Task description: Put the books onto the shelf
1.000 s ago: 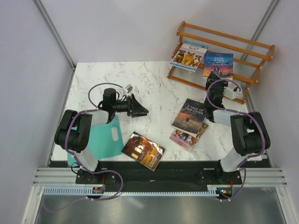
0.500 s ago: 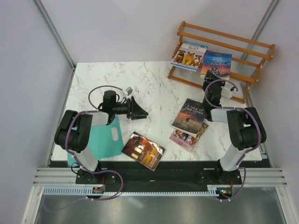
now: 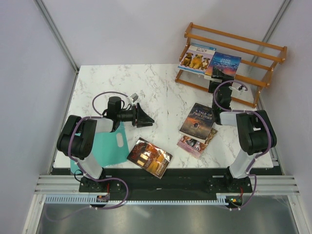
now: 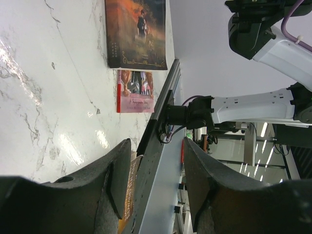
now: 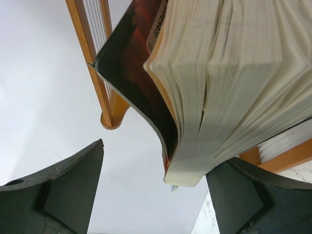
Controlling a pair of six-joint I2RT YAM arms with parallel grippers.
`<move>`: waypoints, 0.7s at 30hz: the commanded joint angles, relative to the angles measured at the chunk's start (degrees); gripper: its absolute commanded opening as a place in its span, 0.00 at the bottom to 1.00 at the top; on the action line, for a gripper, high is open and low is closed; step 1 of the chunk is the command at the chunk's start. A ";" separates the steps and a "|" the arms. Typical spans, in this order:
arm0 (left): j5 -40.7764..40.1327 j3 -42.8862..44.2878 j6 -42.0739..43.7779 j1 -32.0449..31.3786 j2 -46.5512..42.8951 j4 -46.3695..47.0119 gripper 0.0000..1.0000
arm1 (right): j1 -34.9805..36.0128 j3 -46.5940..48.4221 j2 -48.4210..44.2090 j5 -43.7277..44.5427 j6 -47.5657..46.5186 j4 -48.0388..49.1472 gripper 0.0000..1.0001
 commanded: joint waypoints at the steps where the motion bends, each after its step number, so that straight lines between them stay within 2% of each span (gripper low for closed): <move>1: 1.62 -0.90 2.13 0.31 -1.80 2.79 0.54 | -0.80 0.80 -1.06 -3.10 1.62 6.18 0.89; 10: 1.53 -1.95 1.96 0.31 -1.80 3.58 0.54 | -3.17 0.19 -2.46 -9.59 1.36 3.37 0.98; 21: 1.71 -2.57 2.13 0.31 -1.36 3.84 0.54 | -4.93 -2.53 -5.89 -18.04 -0.40 -0.77 0.98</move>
